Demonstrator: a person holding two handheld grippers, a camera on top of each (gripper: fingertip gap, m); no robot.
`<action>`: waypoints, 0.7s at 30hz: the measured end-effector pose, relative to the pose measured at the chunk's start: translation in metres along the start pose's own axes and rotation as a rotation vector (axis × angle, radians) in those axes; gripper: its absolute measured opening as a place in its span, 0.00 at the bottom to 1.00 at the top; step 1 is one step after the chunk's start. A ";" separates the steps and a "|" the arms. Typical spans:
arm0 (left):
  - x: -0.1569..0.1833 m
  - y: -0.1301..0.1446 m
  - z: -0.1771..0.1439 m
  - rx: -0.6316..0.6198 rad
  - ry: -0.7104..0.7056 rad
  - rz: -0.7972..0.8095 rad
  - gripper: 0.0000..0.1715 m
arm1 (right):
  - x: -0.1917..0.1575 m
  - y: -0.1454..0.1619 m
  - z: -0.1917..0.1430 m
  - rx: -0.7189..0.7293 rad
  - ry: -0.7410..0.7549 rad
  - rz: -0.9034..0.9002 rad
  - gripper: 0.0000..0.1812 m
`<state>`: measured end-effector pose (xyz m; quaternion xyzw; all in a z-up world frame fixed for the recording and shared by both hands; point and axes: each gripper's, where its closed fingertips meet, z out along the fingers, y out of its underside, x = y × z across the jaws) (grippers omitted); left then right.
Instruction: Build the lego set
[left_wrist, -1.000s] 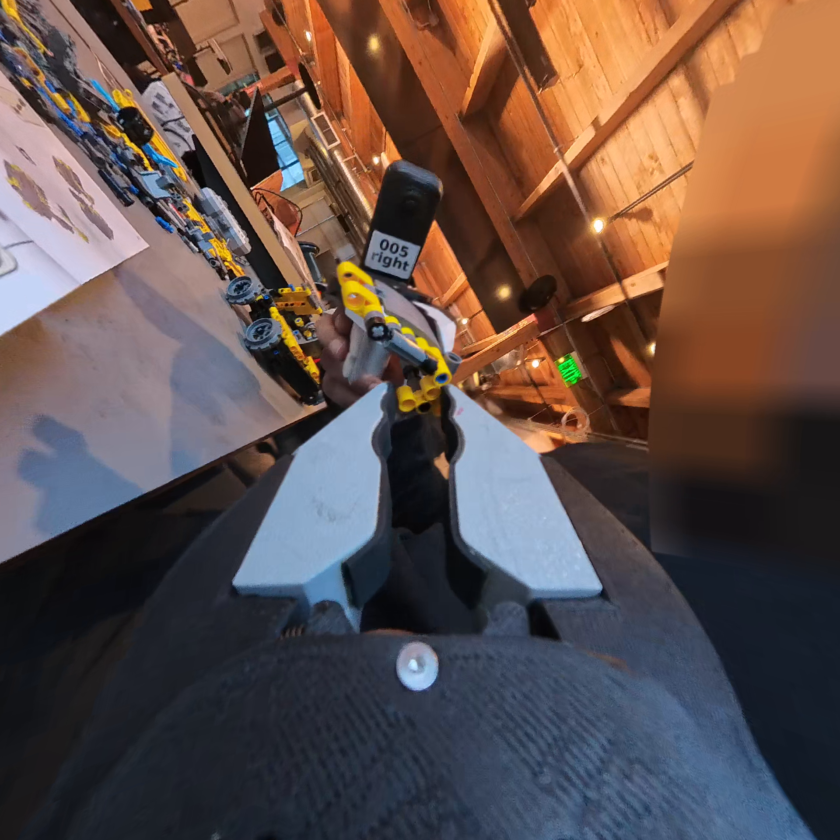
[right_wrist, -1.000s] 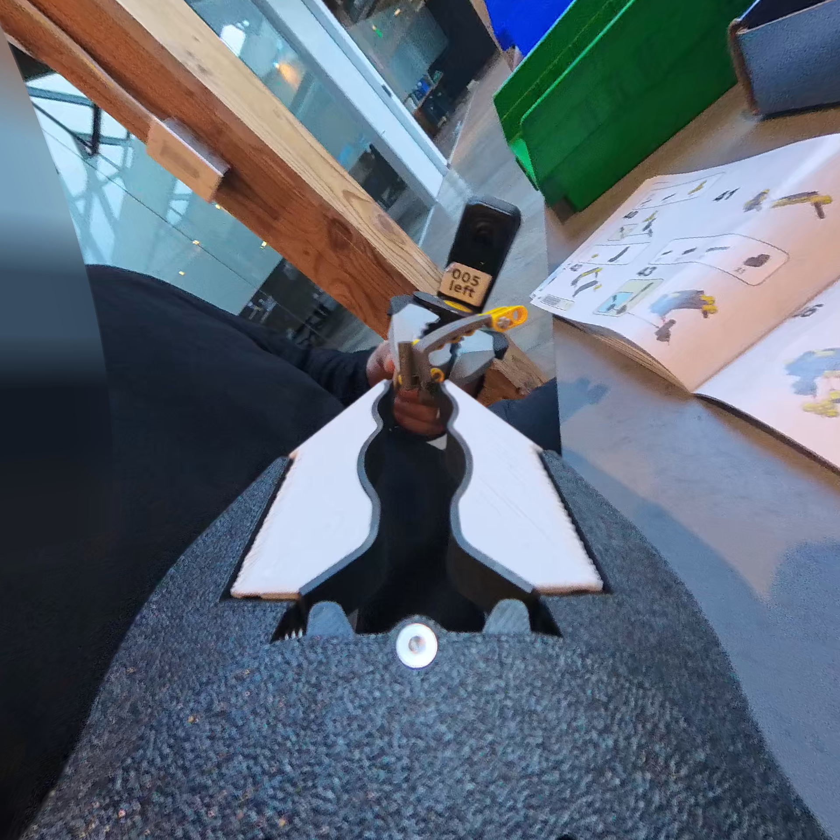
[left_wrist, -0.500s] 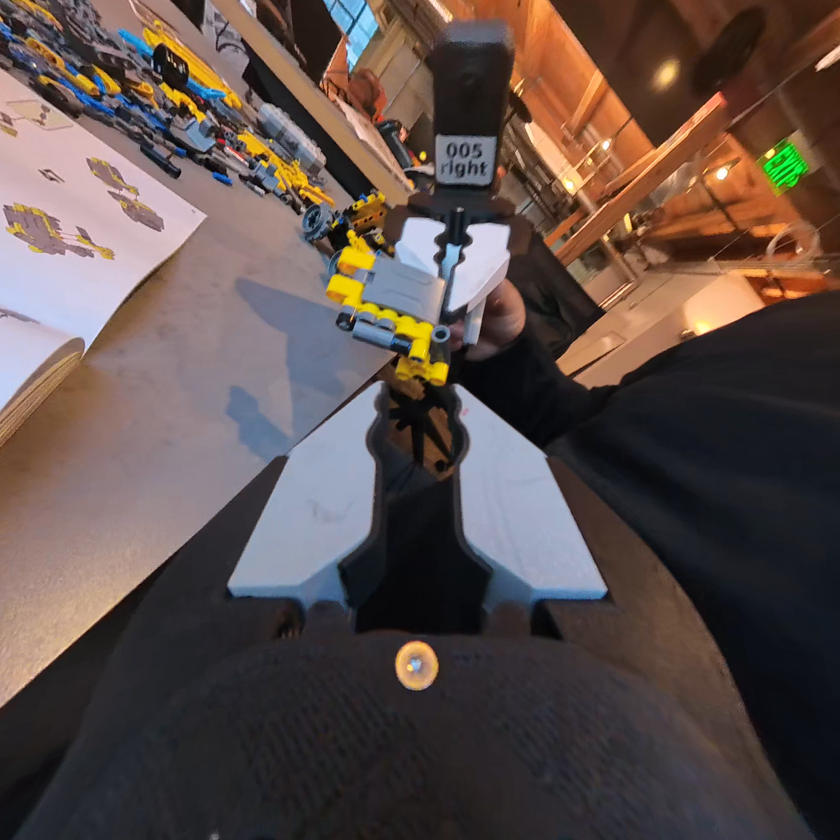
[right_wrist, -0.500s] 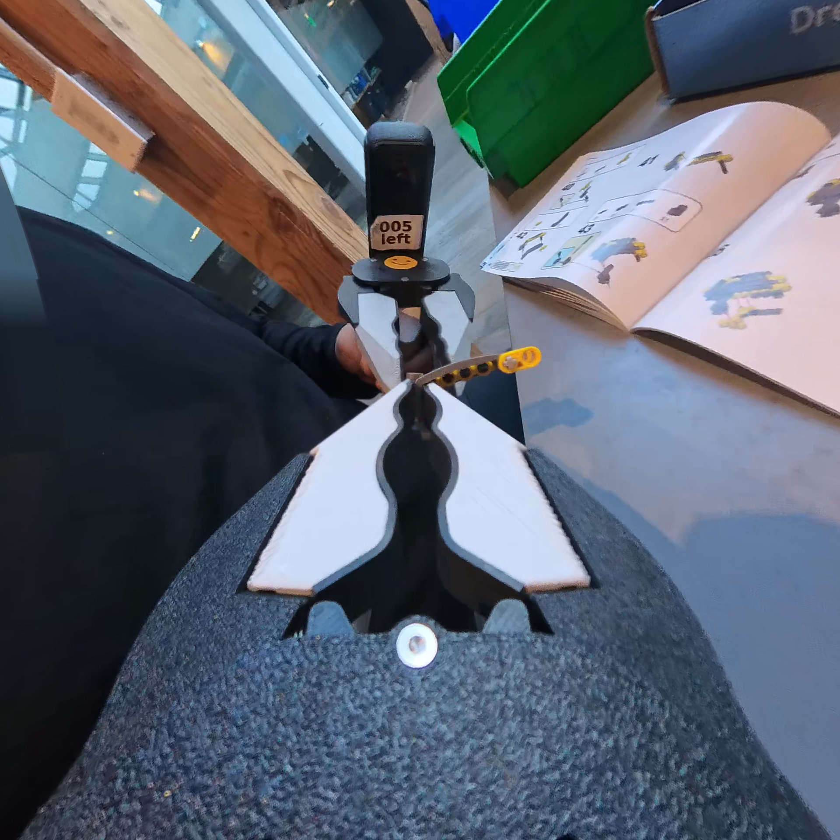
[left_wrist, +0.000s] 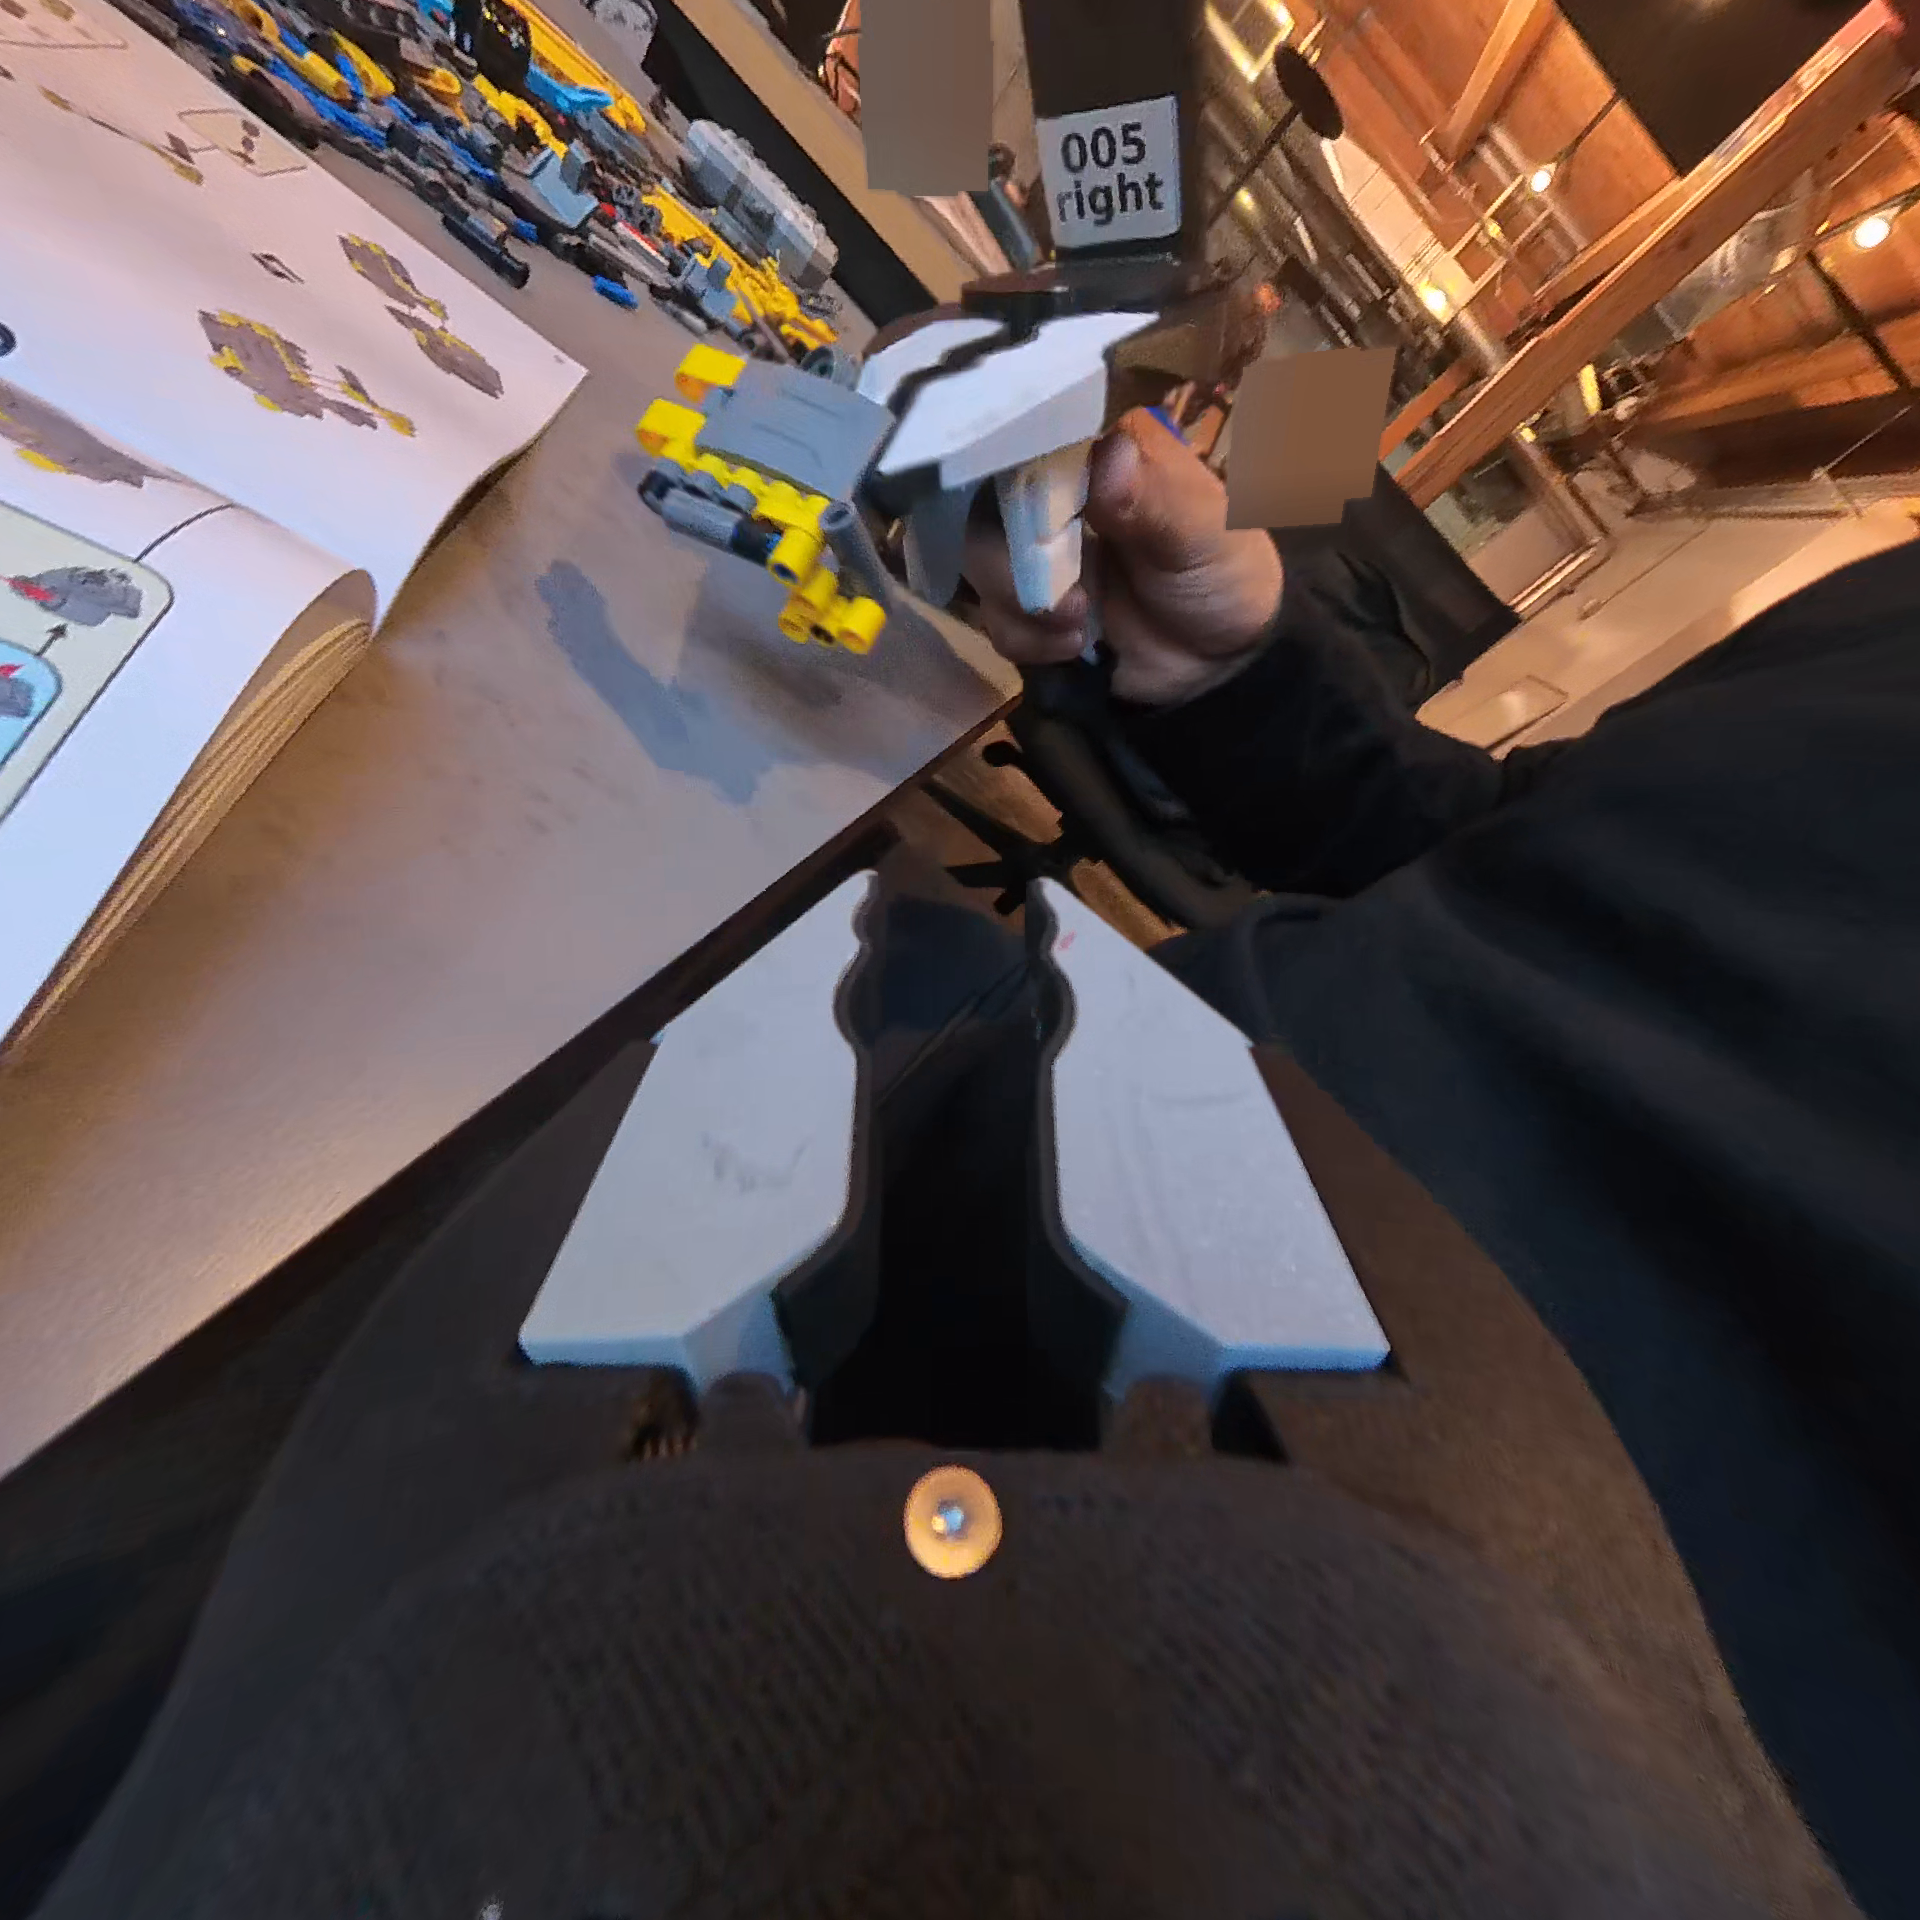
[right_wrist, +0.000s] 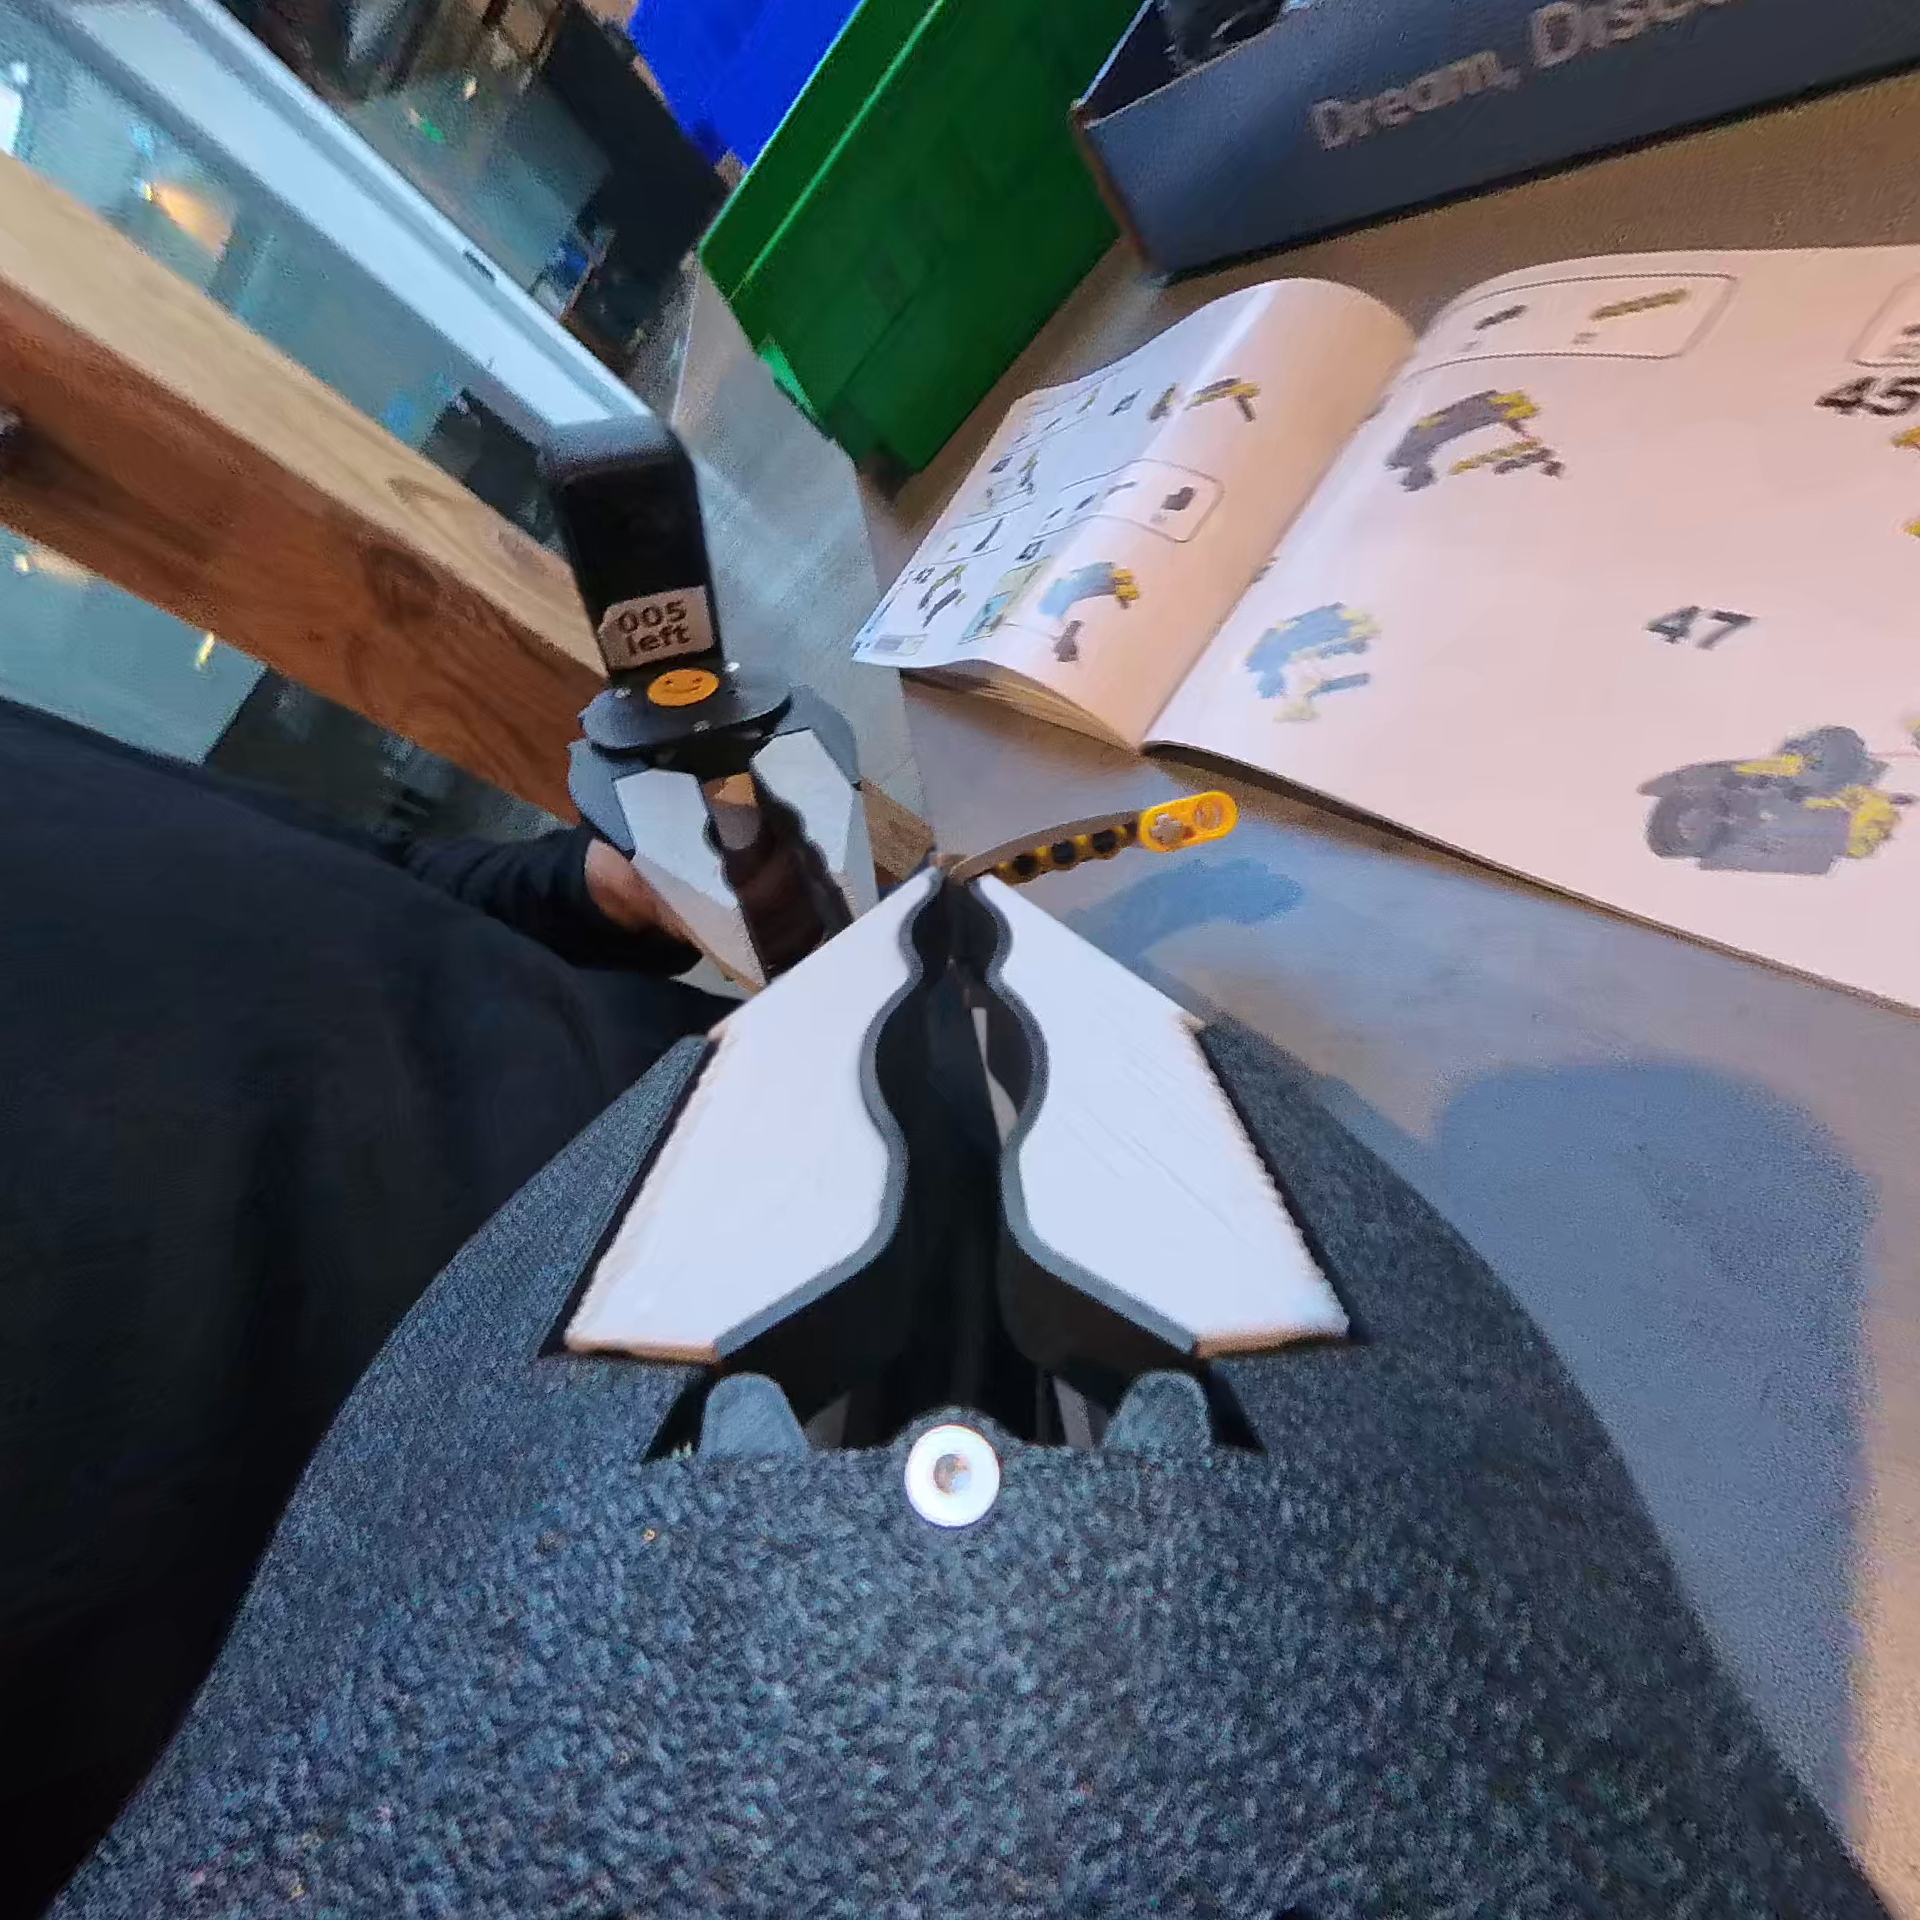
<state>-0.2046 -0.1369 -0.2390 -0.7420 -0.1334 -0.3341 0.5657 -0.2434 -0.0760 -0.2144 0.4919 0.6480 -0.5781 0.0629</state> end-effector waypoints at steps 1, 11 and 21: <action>-0.002 0.002 -0.002 -0.010 -0.013 0.014 0.15 | 0.003 0.001 0.000 0.011 0.000 0.019 0.01; -0.001 0.019 -0.006 -0.099 -0.015 0.067 0.16 | 0.040 0.032 -0.013 -0.091 0.286 0.110 0.09; -0.003 0.039 -0.026 -0.142 -0.184 0.270 0.18 | 0.043 0.030 -0.040 -0.100 0.453 0.021 0.12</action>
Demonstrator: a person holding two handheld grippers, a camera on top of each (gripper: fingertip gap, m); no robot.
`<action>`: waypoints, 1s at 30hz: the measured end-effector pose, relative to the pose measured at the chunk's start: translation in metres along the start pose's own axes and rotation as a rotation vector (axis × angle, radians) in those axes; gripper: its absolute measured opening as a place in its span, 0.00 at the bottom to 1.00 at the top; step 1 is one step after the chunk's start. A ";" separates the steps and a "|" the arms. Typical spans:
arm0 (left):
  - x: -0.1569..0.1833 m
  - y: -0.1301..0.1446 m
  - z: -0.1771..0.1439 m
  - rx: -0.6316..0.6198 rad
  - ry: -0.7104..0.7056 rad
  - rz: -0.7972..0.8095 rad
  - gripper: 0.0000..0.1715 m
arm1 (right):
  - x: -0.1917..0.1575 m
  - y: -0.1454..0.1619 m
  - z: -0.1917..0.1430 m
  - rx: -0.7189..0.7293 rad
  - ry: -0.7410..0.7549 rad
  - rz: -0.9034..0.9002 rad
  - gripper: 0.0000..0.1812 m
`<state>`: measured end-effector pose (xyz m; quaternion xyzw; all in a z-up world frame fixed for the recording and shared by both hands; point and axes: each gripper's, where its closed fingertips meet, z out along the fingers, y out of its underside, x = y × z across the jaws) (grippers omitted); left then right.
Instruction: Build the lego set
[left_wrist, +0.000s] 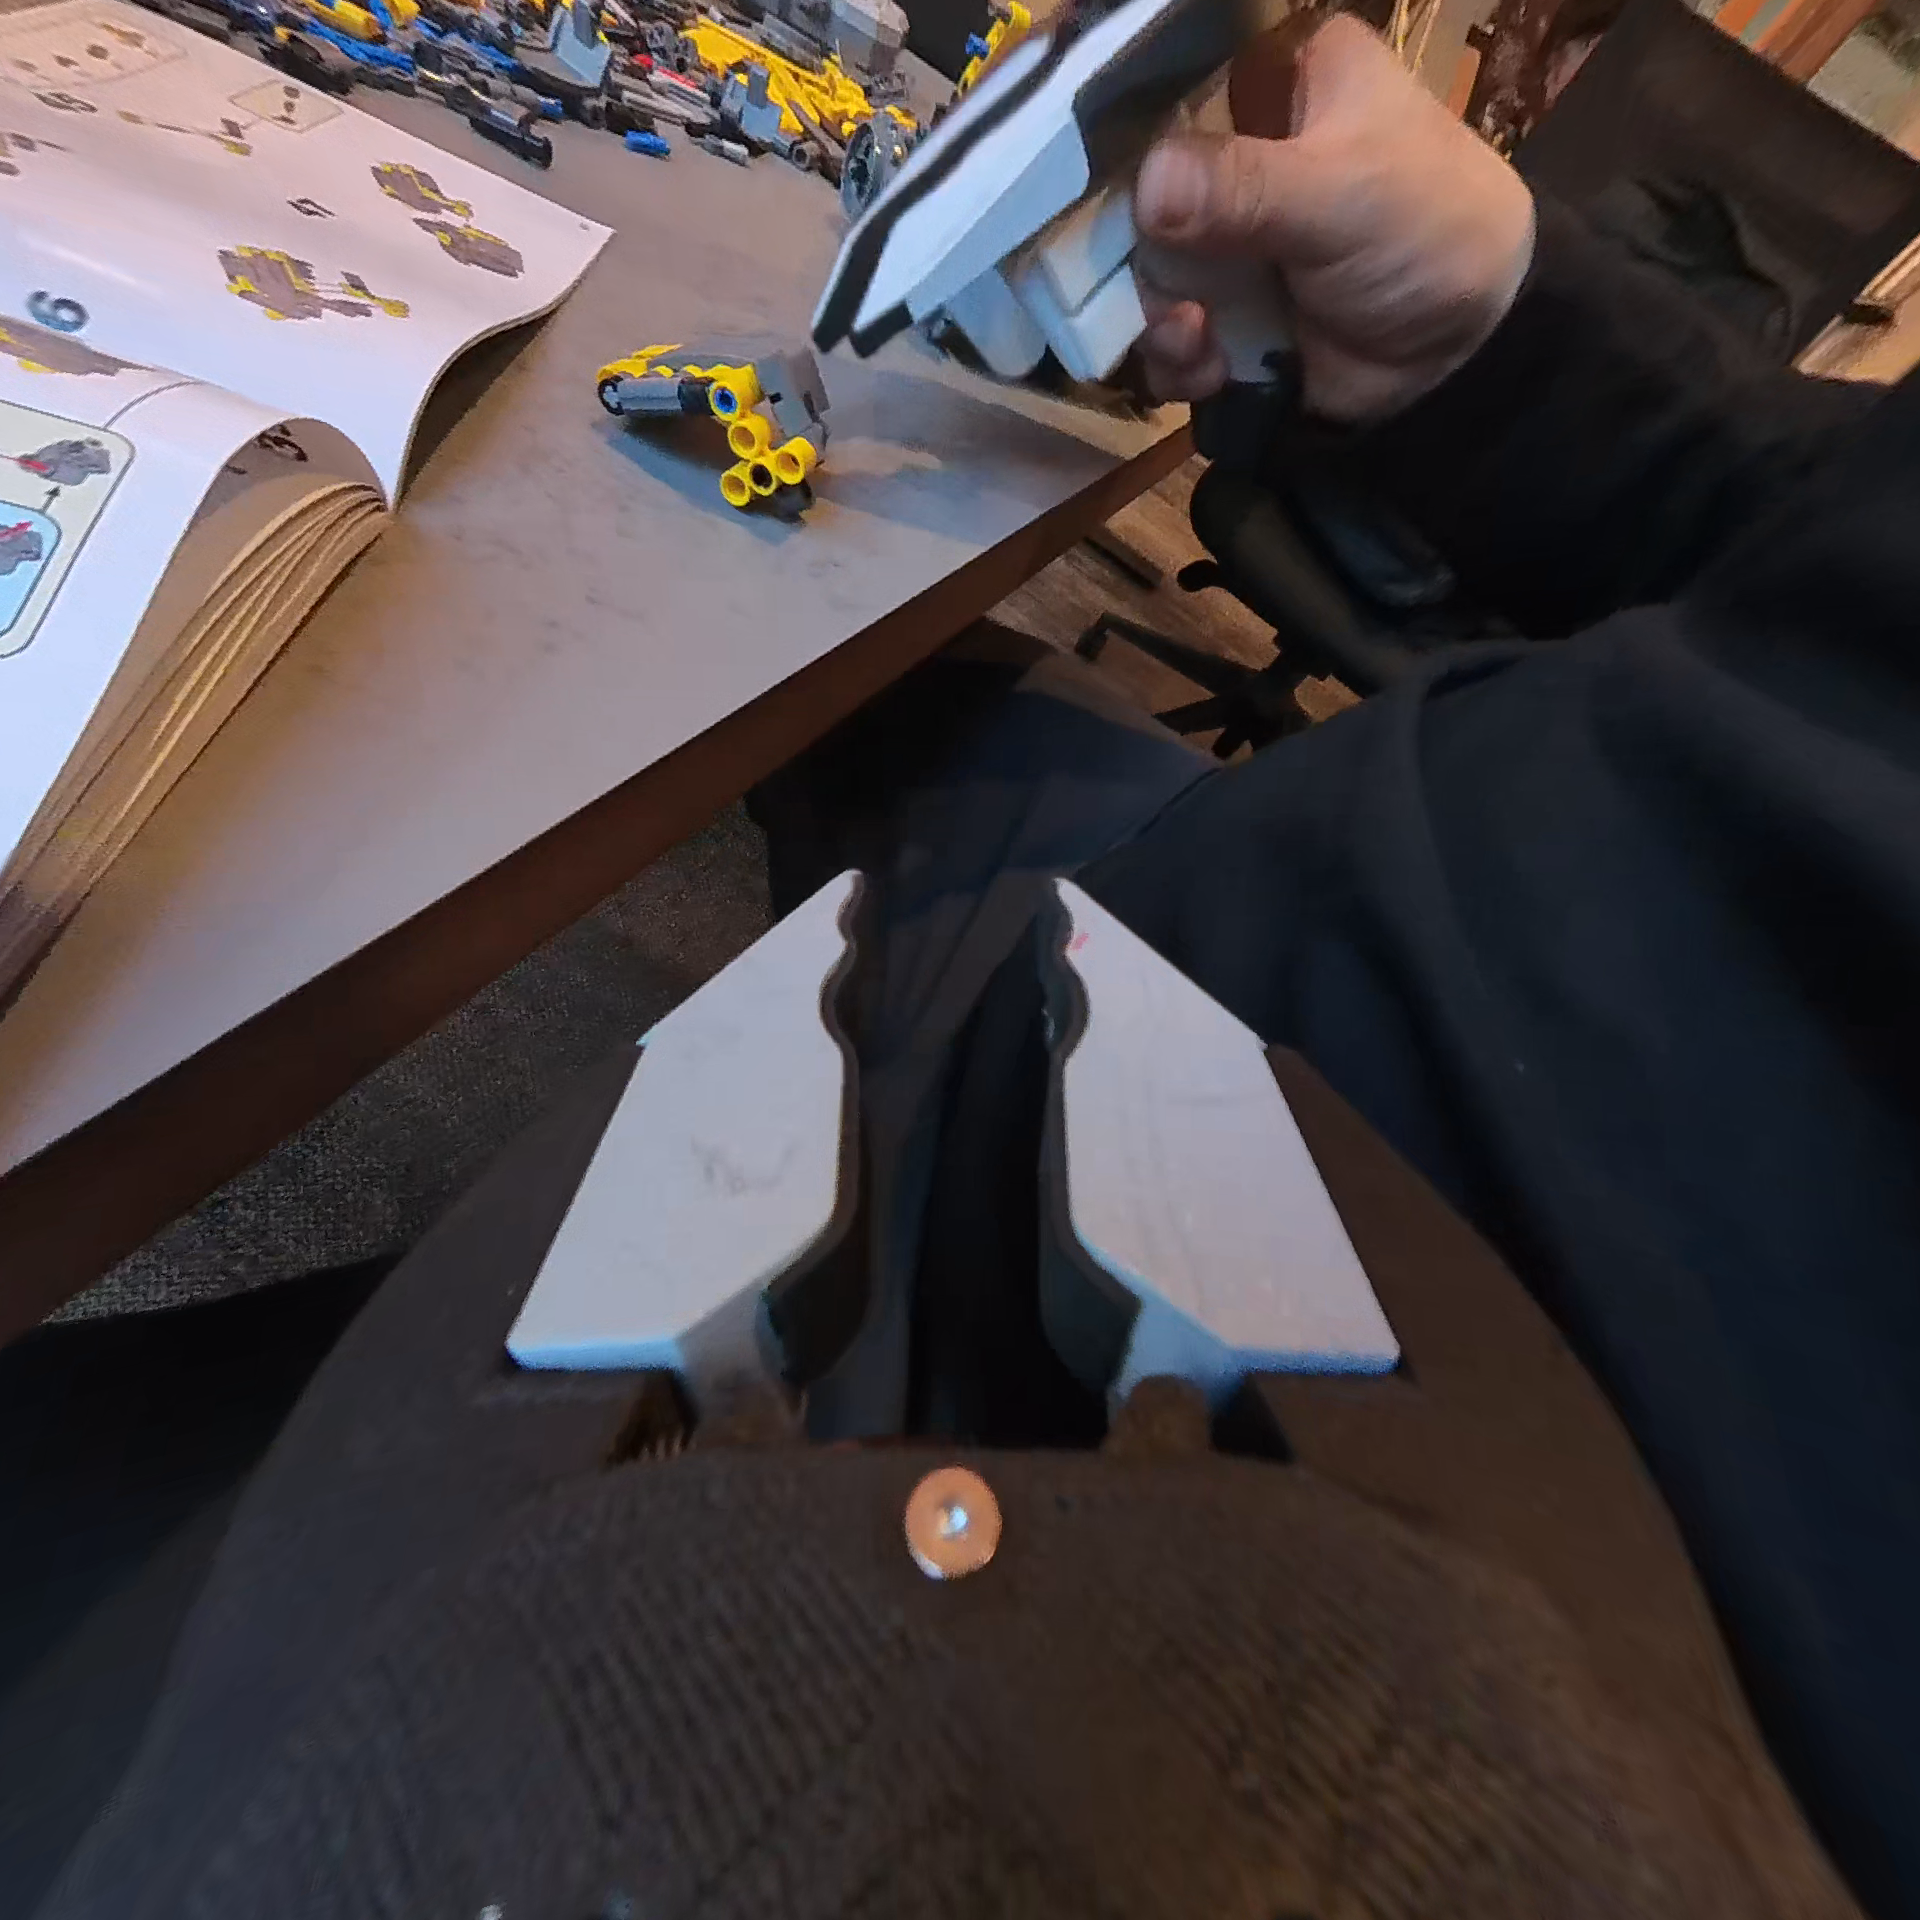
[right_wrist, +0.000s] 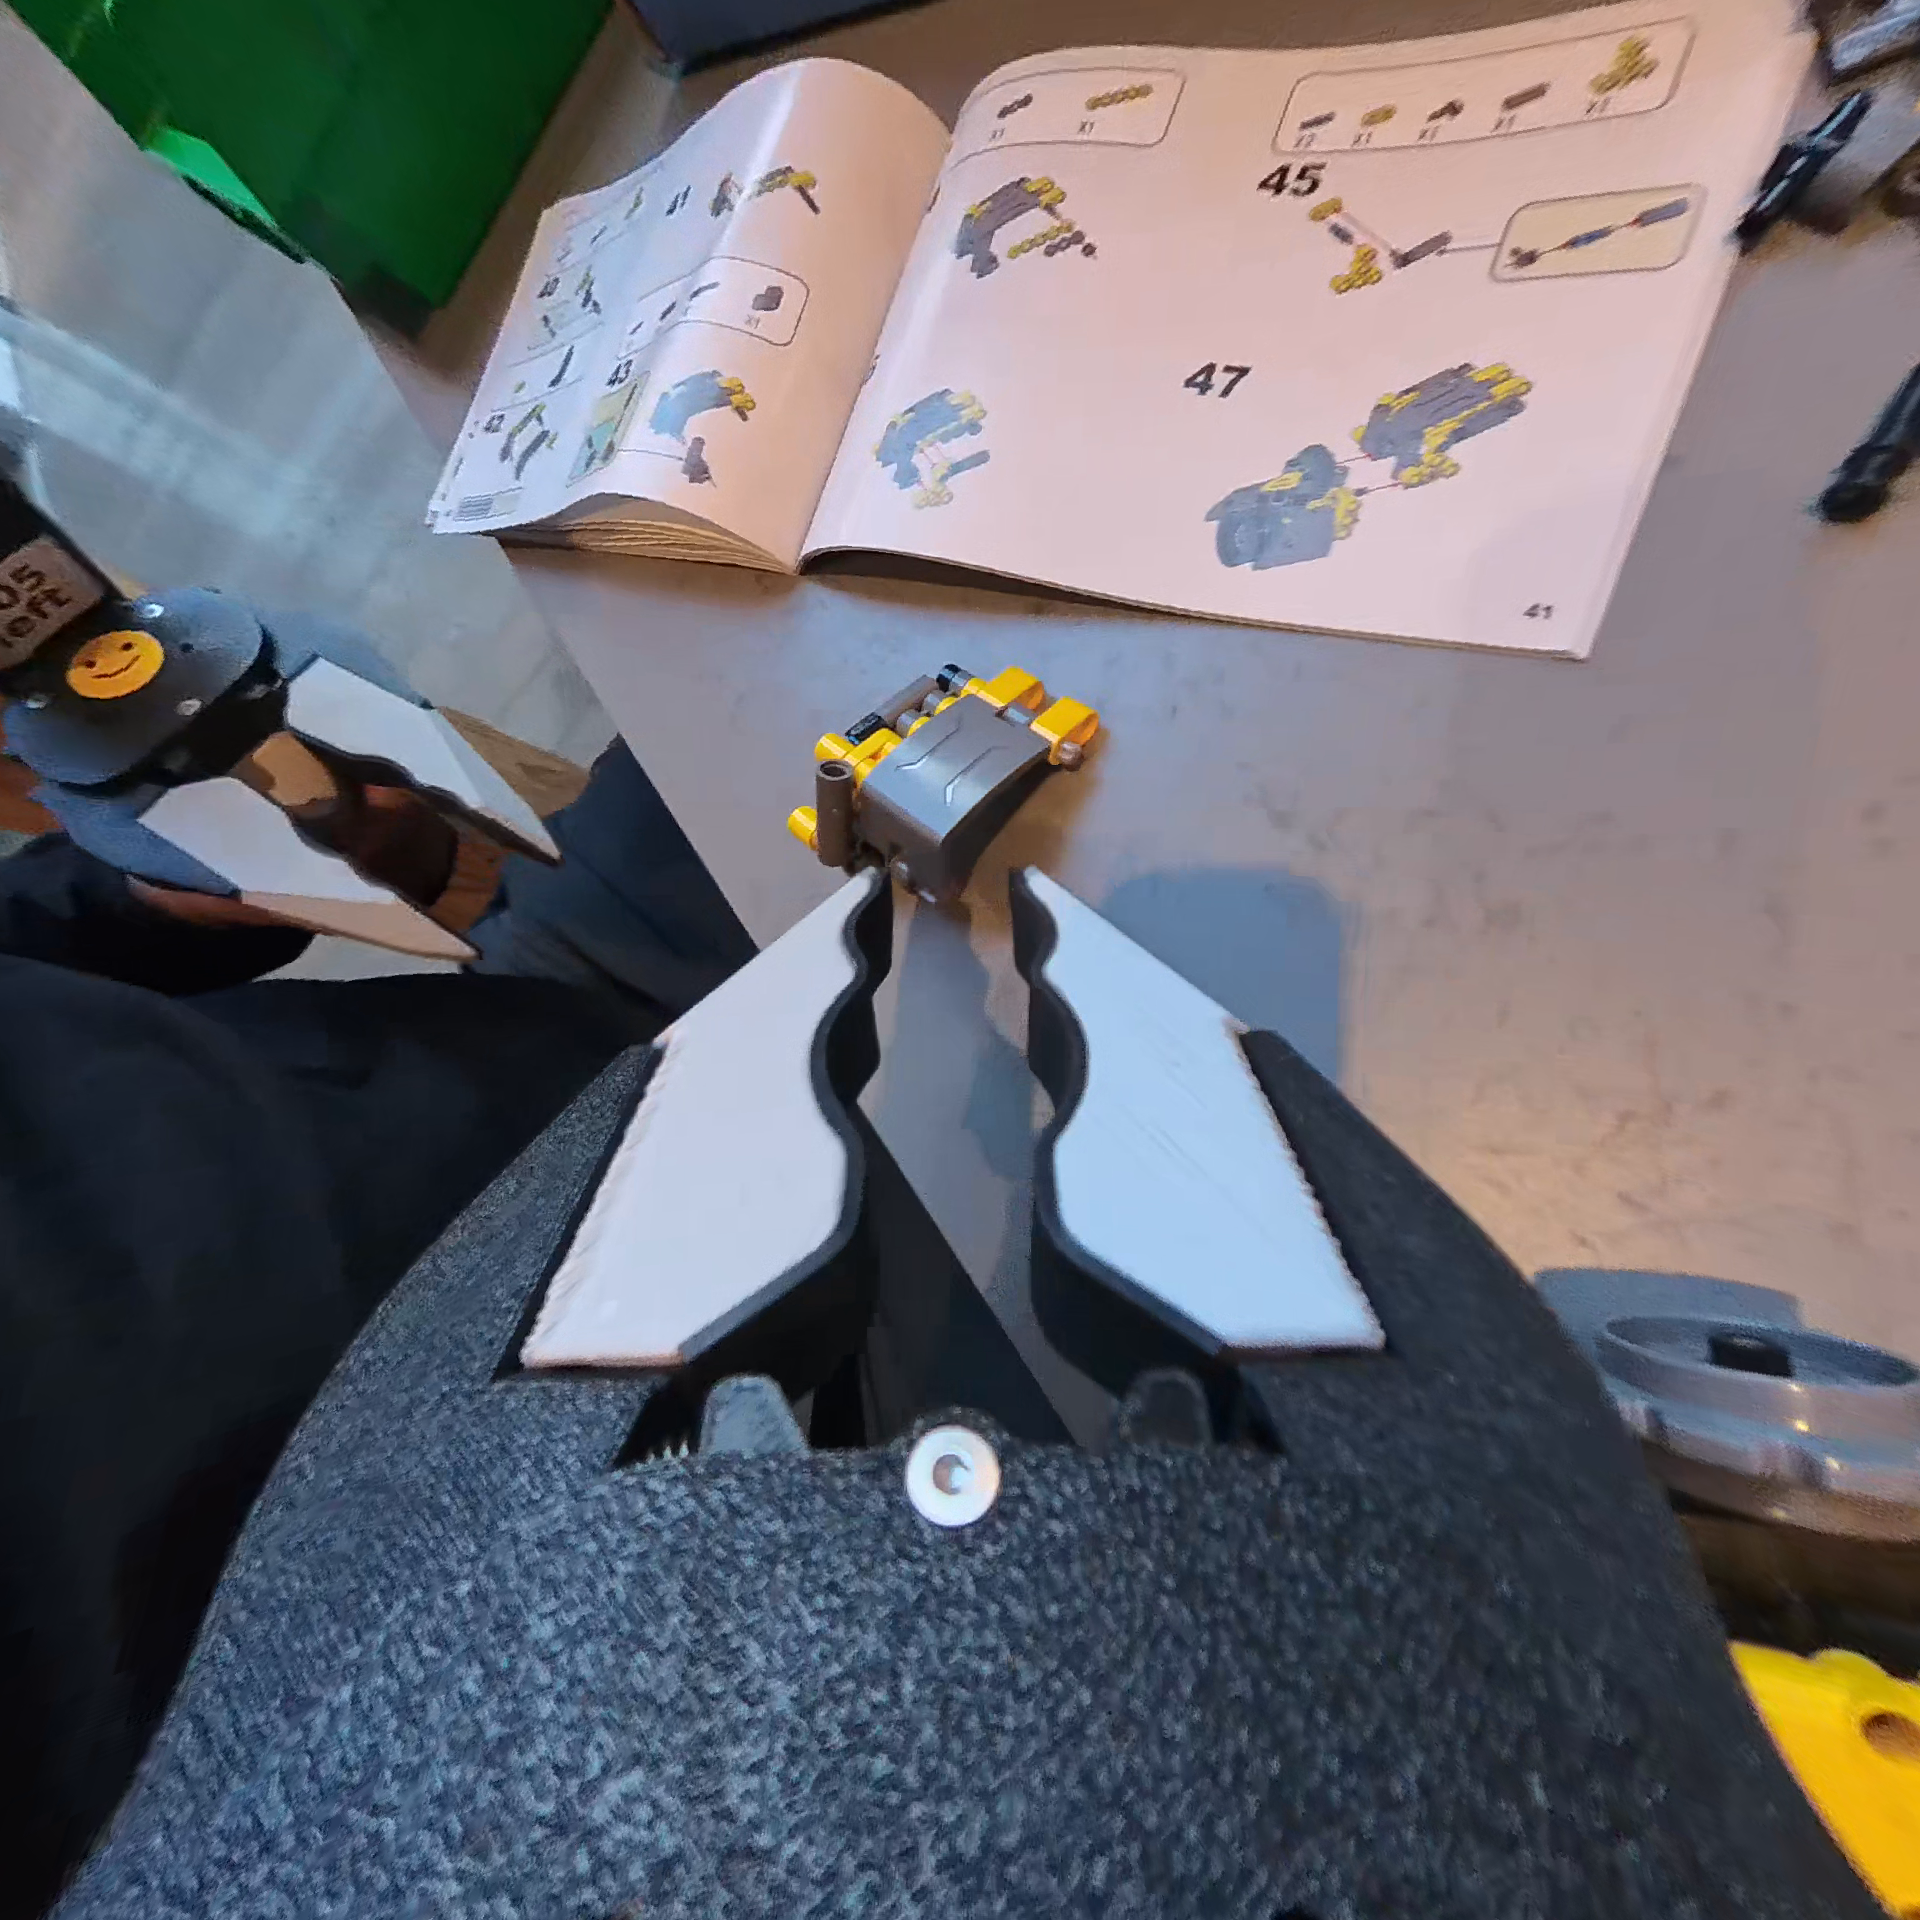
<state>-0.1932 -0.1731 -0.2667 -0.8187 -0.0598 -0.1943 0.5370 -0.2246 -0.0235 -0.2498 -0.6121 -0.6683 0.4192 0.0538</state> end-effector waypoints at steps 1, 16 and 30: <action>0.000 0.002 0.002 -0.012 0.001 0.016 0.19 | 0.001 -0.002 -0.002 0.011 0.023 -0.015 0.12; 0.021 -0.015 0.057 -0.062 0.150 0.184 0.23 | 0.031 -0.025 -0.075 0.186 0.241 -0.216 0.12; 0.012 -0.007 0.079 -0.065 0.133 0.253 0.19 | 0.027 -0.030 -0.067 0.295 0.136 -0.327 0.12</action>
